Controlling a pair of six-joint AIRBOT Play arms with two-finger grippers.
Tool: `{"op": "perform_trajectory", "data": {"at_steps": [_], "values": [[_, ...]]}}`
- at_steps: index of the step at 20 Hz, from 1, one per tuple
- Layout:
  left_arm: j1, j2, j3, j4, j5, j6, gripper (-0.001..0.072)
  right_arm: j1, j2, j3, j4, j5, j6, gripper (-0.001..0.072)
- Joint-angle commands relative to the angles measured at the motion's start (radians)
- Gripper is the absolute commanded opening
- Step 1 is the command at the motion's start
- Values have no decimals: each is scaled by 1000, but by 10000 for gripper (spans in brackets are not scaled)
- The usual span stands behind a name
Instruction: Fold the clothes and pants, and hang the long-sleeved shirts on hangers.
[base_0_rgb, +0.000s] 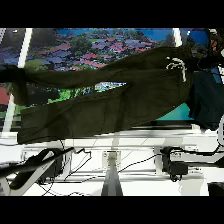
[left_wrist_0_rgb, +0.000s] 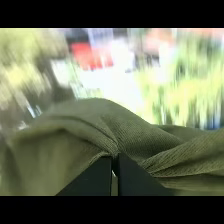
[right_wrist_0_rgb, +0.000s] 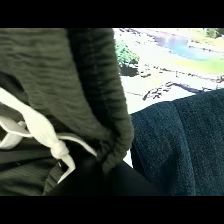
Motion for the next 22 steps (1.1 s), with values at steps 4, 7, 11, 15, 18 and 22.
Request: {"op": "perform_trajectory", "data": {"at_steps": [4, 7, 11, 15, 18, 22], "values": [[-78, -415, 4, 35, 201, 65, 20, 0, -1, 0, 6, -6, -3, 35], [-106, -527, 4, 35, 498, -34, 20, 0, -1, 0, 6, -36, -3, 35], [-97, -531, 4, 36, 585, -90, 698, 0, -1, 0, 6, -59, -3, 35], [-42, -470, 3, 79, 292, -161, 701, 0, -1, 0, 7, -59, -3, 35], [-11, -457, 0, 196, -35, -161, 635, 0, -1, -6, 11, -60, -3, 35], [79, -457, -19, 69, -106, -156, 637, 0, -3, -56, 13, -61, -3, 35]]}}
